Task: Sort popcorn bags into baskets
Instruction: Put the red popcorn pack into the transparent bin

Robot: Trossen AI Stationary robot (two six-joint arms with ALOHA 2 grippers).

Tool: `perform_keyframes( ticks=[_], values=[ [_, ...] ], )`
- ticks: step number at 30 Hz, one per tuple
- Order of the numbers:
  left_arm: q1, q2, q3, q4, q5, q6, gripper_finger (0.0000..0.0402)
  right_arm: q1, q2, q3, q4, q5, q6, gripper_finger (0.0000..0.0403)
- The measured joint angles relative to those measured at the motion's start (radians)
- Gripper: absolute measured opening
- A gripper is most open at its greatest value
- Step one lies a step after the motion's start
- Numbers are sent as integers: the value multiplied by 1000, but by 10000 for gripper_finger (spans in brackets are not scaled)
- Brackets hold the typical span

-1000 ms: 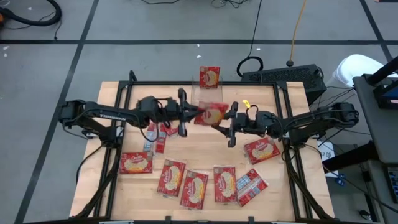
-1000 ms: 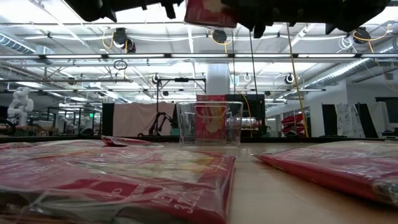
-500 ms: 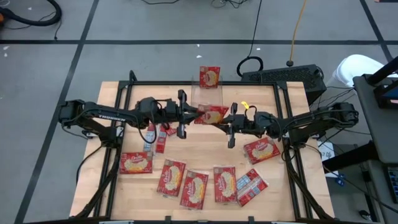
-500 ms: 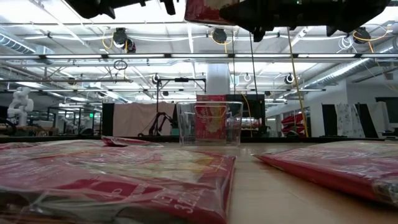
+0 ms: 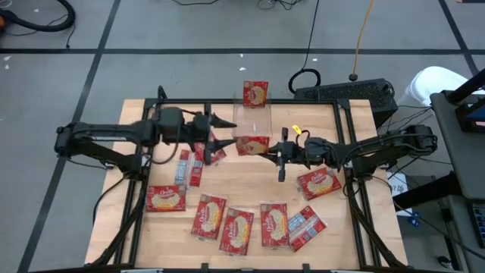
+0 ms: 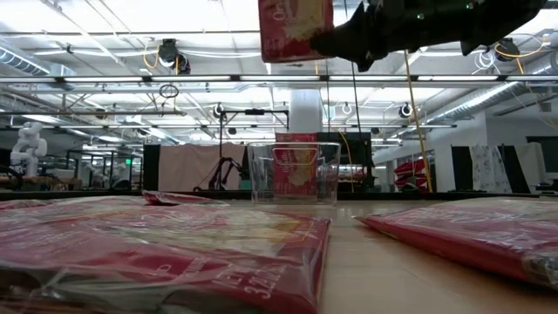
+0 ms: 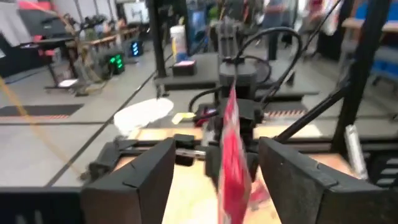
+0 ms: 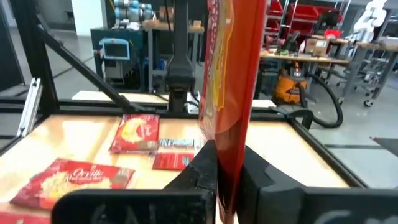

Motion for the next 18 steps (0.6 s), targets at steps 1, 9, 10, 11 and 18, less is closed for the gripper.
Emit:
perform_keyframes(
  ticks=[1,9,10,11,18],
  values=[
    [0,2,35,-58,-11,11,238,-3,0,0,-14,0,1,11],
    [5,151,307,-421,-17,62,241,-10,0,0,-55,-1,23,10],
    [5,175,329,-466,-19,68,241,-10,0,0,-58,-1,23,10],
    [5,201,350,-498,-22,74,241,-10,0,0,-61,0,24,10],
    [12,329,460,-564,-23,113,240,-11,0,0,-62,1,24,11]
  ],
)
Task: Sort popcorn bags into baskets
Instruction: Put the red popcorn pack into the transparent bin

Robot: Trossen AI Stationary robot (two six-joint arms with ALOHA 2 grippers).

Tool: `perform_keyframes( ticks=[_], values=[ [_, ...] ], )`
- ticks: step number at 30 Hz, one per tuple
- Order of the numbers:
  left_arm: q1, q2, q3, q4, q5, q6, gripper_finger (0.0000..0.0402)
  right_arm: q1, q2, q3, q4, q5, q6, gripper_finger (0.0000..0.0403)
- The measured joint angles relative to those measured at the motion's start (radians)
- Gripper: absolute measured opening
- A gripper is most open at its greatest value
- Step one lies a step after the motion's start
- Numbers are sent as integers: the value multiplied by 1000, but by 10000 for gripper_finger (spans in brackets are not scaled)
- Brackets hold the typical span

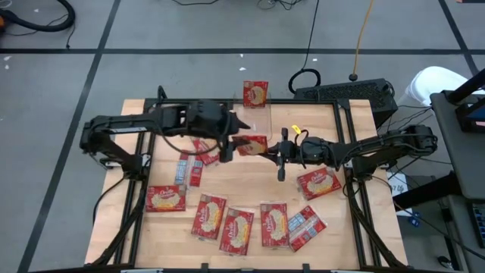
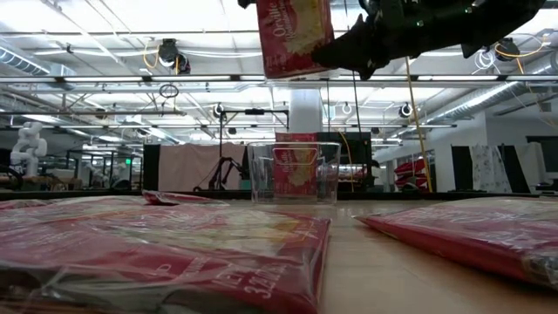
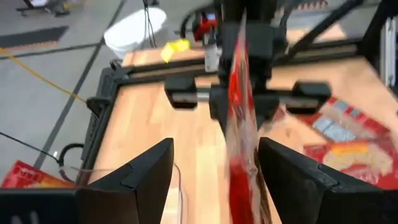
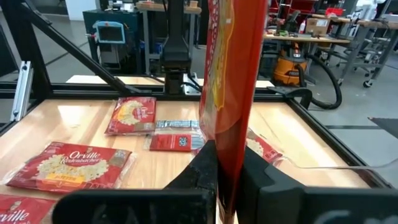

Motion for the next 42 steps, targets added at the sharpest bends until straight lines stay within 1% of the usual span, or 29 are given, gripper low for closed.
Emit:
perform_keyframes(
  ticks=[2,5,7,14,15,18,21,22,24,27,30,35,38,42],
  values=[
    [3,26,16,-2,1,27,230,-7,0,0,-1,2,1,11],
    [3,51,26,-1,0,45,197,-16,0,0,-6,3,11,12],
    [3,57,27,-4,0,62,164,-19,0,0,-7,3,19,12],
    [6,50,27,-12,3,103,29,-21,0,0,-9,21,17,13],
    [8,49,27,-9,3,108,20,-20,-1,1,-6,29,16,14],
    [23,45,27,-5,20,114,23,-21,-1,2,1,55,9,28],
    [54,42,27,-2,127,114,34,-21,-19,1,-17,59,0,54],
    [65,41,27,-1,159,113,33,-20,-27,1,-27,74,0,64],
    [84,40,27,-5,192,114,24,-17,-51,1,-78,124,0,85],
    [116,40,27,-28,200,123,19,-13,-92,1,-167,209,9,113],
    [150,40,27,-41,209,132,20,-13,-134,1,-256,267,44,134],
    [197,40,-17,6,209,139,25,-14,-197,1,-382,271,97,149],
    [228,41,-48,49,209,158,20,-14,-226,1,-413,271,113,150],
    [263,63,-100,199,207,202,25,-13,-247,1,-432,265,108,150]
  ],
)
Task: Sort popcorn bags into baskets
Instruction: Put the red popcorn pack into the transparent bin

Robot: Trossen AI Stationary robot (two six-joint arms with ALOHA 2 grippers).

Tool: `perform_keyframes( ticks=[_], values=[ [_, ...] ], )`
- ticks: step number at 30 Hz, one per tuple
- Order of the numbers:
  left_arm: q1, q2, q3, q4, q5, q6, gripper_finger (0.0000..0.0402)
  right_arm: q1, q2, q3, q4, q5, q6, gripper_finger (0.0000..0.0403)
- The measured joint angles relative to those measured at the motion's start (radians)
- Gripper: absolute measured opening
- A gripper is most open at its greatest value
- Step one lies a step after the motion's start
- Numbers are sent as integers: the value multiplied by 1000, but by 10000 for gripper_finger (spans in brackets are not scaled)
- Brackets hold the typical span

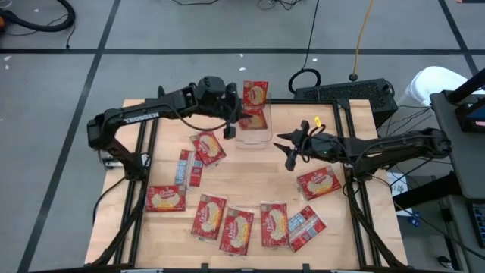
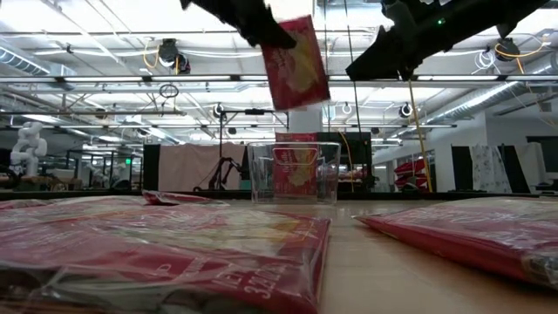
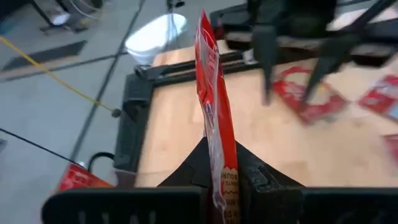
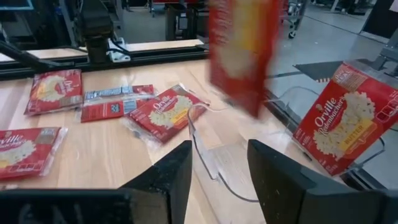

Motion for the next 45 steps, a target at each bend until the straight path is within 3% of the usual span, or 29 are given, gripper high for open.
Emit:
perform_keyframes(
  ticks=[18,34,45],
  values=[
    [192,194,-23,172,-2,86,33,0,-1,-1,-70,-2,-37,151],
    [230,345,-23,272,-35,193,39,0,-1,-2,-67,-1,-46,151],
    [264,366,-24,278,-32,204,39,0,-1,-117,128,-1,-58,151]
  ],
)
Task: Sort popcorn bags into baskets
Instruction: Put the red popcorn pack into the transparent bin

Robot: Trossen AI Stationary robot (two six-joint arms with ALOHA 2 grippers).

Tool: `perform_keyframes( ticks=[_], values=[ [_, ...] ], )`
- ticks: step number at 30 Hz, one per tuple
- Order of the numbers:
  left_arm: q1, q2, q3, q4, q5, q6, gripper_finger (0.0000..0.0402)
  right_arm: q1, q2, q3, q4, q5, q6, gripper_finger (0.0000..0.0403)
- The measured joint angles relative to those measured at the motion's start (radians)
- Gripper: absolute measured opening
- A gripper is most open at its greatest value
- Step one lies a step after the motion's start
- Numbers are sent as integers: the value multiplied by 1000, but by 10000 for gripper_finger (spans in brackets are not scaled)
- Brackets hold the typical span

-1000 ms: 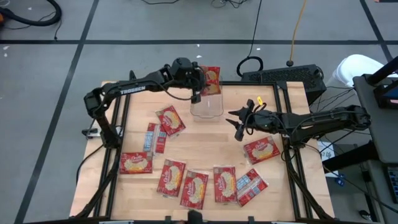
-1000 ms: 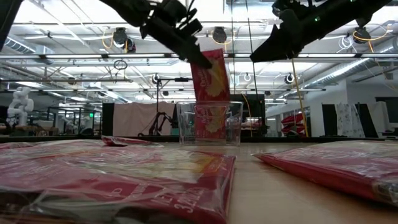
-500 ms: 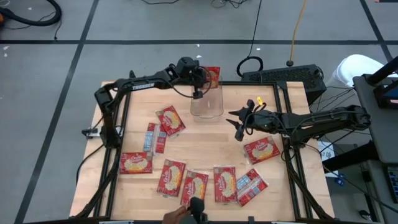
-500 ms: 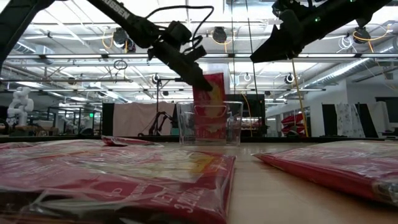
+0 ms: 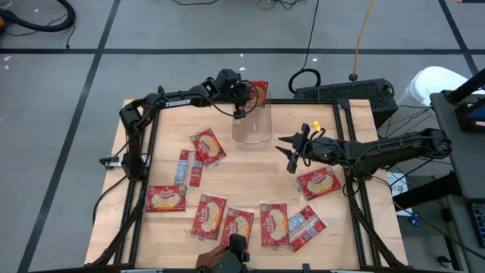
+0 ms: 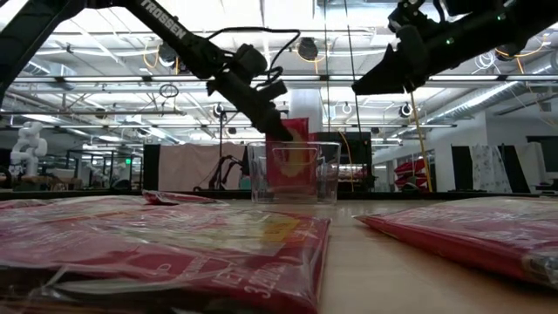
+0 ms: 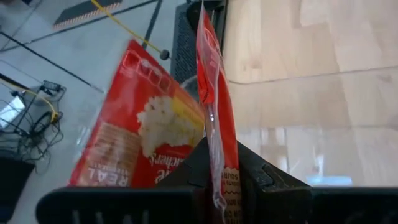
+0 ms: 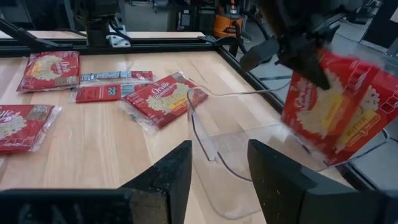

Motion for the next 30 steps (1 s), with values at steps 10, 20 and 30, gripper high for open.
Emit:
perform_keyframes(
  ticks=[10,20,30],
  values=[
    [3,1,0,-8,2,10,40,0,-1,-5,34,0,-9,151],
    [21,11,0,-2,-24,-1,66,0,-1,-5,52,-3,-9,151],
    [20,11,0,40,-177,21,157,0,-1,-5,52,-3,-12,151]
  ],
)
